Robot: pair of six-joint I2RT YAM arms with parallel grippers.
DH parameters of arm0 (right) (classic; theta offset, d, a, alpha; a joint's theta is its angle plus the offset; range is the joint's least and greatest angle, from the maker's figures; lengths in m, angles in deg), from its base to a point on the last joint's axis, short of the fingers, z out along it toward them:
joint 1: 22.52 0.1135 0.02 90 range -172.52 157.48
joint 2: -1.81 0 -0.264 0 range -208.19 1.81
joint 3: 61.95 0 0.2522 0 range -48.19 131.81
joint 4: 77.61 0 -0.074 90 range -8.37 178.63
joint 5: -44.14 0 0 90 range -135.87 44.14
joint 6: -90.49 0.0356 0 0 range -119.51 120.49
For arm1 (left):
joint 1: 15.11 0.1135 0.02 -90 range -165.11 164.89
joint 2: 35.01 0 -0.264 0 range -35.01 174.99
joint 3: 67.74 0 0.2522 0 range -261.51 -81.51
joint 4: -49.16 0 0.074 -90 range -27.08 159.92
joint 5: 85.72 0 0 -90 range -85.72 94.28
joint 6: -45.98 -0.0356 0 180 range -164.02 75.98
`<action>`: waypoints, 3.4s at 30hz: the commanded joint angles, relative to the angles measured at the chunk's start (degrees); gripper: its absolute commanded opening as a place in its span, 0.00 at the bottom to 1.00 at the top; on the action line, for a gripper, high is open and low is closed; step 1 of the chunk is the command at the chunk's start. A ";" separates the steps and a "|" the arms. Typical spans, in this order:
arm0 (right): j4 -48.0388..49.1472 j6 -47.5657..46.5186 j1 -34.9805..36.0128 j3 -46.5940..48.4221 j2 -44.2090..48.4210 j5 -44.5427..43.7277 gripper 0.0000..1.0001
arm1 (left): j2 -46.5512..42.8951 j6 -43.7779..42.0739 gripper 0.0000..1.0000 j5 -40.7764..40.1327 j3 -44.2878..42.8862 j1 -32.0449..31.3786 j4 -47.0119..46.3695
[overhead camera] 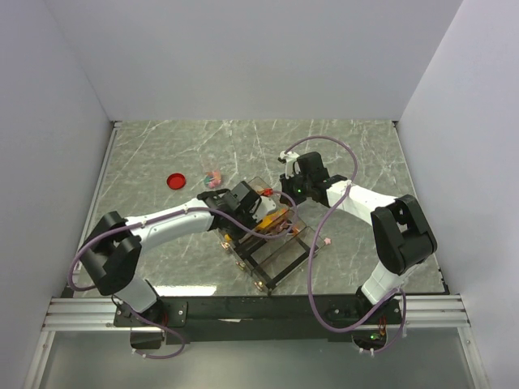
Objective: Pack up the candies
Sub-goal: Scoop the fake candies from the storage box.
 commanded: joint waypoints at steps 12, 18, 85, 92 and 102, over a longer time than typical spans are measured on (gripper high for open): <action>-3.92 0.93 1.12 1.61 -1.97 2.29 0.00 | -6.90 5.26 0.01 15.57 6.07 0.29 -13.20; -5.06 0.76 1.03 1.96 -2.06 0.97 0.00 | -11.30 7.02 0.01 14.16 10.81 0.65 -18.30; -10.51 3.39 1.03 6.79 -0.48 -1.40 0.34 | -24.05 18.97 0.01 5.11 24.09 0.38 -30.34; -11.74 4.62 1.03 8.29 2.60 -1.93 0.48 | -25.98 19.15 0.01 4.23 24.27 0.38 -30.00; -13.32 6.12 1.03 7.94 10.67 -5.61 0.59 | -29.24 19.24 0.01 2.03 23.22 0.47 -27.72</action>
